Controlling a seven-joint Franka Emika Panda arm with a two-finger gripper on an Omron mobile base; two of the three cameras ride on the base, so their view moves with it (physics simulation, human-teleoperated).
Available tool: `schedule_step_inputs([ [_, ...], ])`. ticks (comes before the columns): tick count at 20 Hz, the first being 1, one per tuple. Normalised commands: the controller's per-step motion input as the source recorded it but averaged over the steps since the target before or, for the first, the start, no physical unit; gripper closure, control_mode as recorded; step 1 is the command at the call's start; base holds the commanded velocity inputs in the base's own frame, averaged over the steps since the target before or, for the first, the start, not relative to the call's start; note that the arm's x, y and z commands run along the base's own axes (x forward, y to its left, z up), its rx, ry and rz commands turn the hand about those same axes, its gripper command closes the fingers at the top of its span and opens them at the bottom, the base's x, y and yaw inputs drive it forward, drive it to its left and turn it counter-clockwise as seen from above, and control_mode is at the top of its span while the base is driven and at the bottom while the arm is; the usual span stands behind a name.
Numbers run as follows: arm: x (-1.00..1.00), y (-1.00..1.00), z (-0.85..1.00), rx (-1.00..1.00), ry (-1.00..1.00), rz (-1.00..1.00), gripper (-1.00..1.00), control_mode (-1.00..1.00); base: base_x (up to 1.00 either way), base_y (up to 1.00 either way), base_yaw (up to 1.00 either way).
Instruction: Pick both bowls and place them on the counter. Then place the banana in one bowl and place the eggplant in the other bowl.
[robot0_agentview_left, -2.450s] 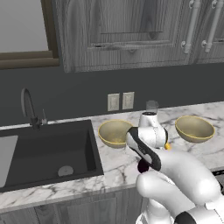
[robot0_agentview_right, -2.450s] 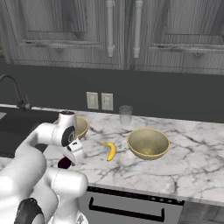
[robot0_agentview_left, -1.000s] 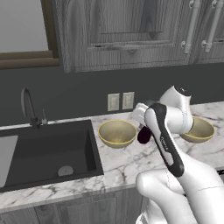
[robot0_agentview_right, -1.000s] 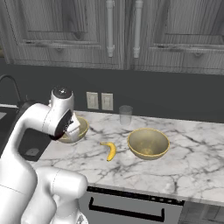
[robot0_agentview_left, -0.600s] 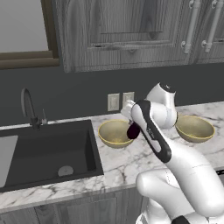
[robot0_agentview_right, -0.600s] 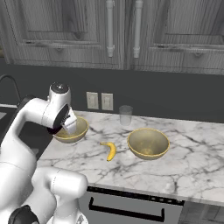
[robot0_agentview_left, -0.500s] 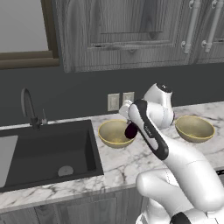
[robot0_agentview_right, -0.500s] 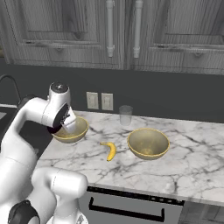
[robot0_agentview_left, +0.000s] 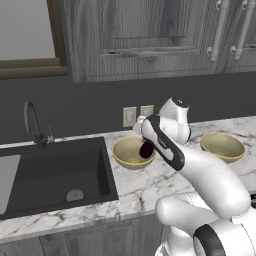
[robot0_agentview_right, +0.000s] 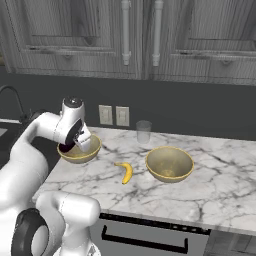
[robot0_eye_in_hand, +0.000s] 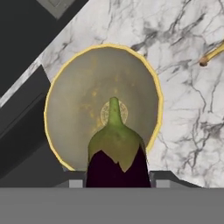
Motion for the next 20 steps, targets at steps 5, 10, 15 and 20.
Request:
schedule_step_inputs([
  [5,0.24,0.05,-0.26,-0.04,0.01,0.00,1.00,-1.00,0.00,0.00,0.00],
  [10,0.22,0.11,-0.23,-0.06,0.04,0.00,1.00,-1.00,0.00,0.00,0.00],
  [15,0.21,0.10,-0.22,-0.06,0.03,0.00,1.00,-1.00,0.00,0.00,0.00],
  [20,0.19,0.06,-0.22,-0.04,0.02,0.00,1.00,-1.00,0.00,0.00,0.00],
])
